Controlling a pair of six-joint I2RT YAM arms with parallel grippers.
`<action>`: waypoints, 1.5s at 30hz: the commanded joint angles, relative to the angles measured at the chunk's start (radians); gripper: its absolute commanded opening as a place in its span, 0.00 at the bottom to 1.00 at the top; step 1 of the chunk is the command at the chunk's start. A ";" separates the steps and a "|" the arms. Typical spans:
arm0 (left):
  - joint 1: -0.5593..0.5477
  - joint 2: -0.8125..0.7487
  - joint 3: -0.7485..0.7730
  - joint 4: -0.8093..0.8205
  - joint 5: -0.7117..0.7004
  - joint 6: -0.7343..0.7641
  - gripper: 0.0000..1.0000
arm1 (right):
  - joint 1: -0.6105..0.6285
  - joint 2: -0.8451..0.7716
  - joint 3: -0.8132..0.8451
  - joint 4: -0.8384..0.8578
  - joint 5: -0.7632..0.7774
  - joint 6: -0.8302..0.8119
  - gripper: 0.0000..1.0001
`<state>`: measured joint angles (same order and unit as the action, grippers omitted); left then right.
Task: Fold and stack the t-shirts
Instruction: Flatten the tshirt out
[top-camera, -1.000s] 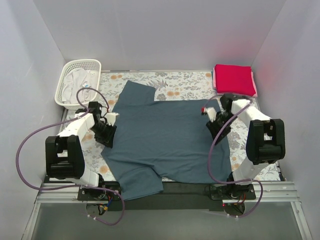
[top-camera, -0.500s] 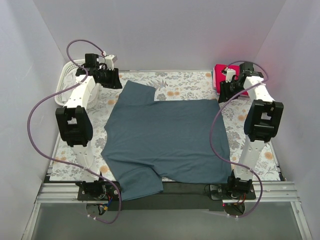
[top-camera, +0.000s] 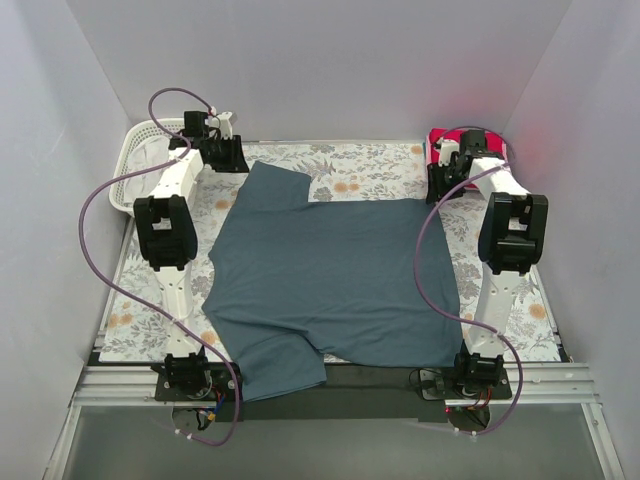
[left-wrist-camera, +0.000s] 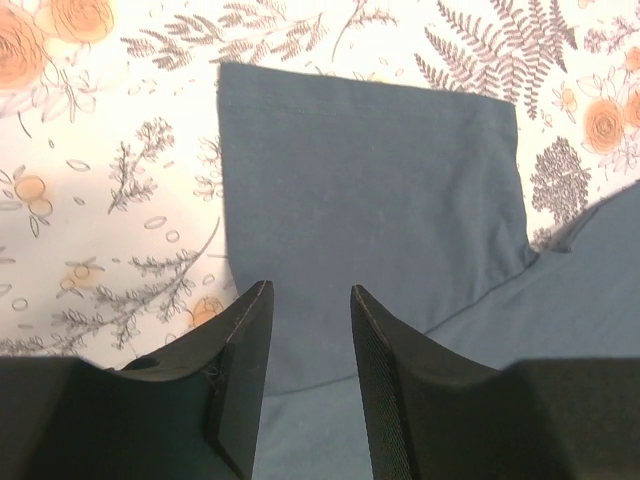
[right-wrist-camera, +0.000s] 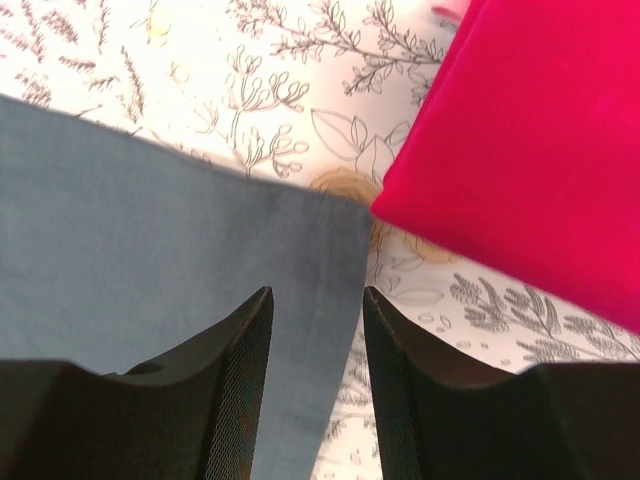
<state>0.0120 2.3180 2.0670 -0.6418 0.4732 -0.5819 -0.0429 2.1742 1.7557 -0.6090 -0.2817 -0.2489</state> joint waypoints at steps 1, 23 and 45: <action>0.005 0.003 0.061 0.062 -0.016 -0.021 0.36 | 0.018 0.042 0.011 0.077 0.042 0.031 0.48; -0.064 0.142 0.150 0.111 -0.094 -0.001 0.43 | 0.031 0.110 -0.013 0.084 0.072 0.014 0.13; -0.118 0.253 0.191 0.336 -0.318 0.068 0.45 | 0.032 0.091 -0.012 0.069 0.018 -0.015 0.01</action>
<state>-0.1005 2.5980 2.2498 -0.3565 0.1738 -0.5301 -0.0193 2.2616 1.7706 -0.4801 -0.2474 -0.2474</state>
